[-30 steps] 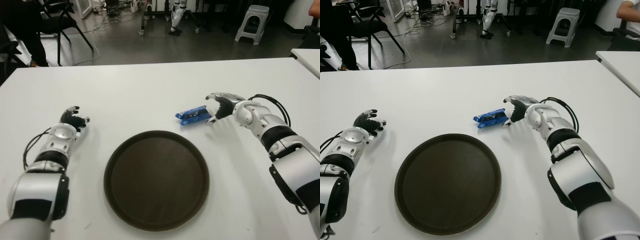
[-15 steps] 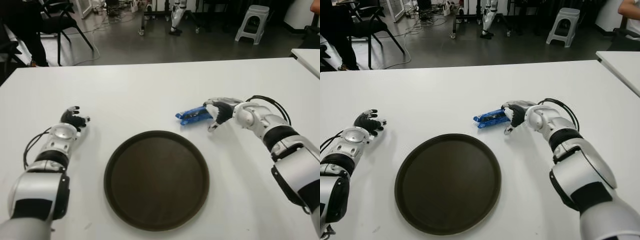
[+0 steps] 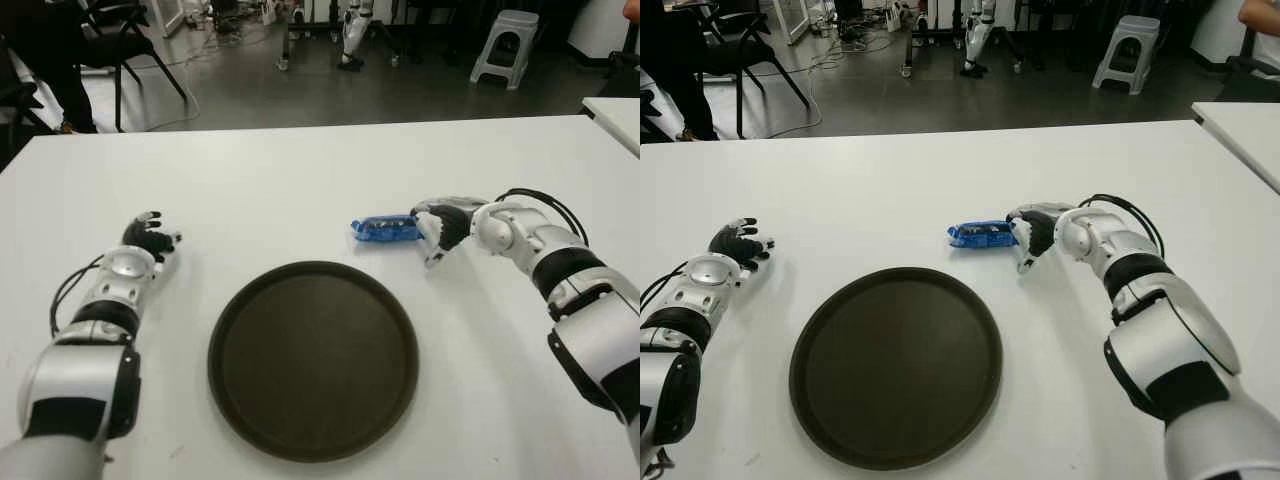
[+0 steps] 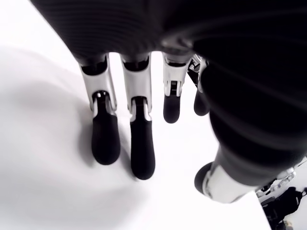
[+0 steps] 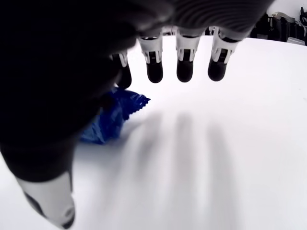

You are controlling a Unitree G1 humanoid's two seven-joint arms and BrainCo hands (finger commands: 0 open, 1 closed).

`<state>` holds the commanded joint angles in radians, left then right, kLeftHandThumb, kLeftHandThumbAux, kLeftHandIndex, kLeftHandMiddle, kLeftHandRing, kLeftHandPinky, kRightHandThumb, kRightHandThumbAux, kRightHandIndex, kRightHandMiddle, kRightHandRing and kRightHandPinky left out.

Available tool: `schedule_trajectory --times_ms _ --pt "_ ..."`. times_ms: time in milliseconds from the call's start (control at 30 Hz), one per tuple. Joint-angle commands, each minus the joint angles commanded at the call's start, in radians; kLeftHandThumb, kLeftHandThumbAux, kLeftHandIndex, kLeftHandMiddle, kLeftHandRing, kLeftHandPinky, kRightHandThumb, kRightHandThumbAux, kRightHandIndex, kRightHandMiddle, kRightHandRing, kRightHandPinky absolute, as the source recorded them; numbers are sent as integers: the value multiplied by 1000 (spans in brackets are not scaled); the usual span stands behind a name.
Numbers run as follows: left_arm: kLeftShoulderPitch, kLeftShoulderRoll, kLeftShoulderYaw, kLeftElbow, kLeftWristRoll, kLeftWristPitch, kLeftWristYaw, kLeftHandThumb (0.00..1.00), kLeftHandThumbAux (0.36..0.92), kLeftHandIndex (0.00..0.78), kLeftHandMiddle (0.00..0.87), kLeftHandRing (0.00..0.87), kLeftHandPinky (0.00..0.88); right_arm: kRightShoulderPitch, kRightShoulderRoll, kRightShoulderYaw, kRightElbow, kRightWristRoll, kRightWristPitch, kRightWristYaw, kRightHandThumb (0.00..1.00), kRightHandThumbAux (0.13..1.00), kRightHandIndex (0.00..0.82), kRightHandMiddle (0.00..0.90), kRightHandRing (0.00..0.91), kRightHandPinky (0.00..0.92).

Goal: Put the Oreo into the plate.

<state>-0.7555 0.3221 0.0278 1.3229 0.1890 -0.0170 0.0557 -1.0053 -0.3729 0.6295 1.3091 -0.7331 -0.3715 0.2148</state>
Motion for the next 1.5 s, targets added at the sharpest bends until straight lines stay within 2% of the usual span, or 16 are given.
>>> schedule_trajectory --times_ms 233,433,667,833,1033,1500 --pt "-2 -2 3 2 -3 1 -6 151 837 139 156 188 187 -12 -9 14 -2 -16 -17 29 0 784 0 17 2 0" --pt "-2 -4 7 3 -5 3 -5 110 835 130 153 180 171 -16 -11 25 -1 -31 -28 33 0 790 0 21 4 0" --pt "-4 -4 -2 4 6 8 1 135 821 131 165 191 187 -28 -12 44 1 -42 -22 47 0 795 0 29 12 5" --pt "-5 -5 -5 3 8 9 3 165 810 120 148 170 157 -31 -17 38 -1 -38 -41 47 0 816 0 32 11 8" --pt "-4 -4 -7 2 5 4 -3 147 818 166 169 192 185 -41 -22 36 -3 -37 -49 53 0 814 0 26 7 2" --pt "-7 -3 -11 4 5 19 2 132 809 125 154 180 179 -82 -33 22 1 -30 -34 45 0 803 0 42 26 12"
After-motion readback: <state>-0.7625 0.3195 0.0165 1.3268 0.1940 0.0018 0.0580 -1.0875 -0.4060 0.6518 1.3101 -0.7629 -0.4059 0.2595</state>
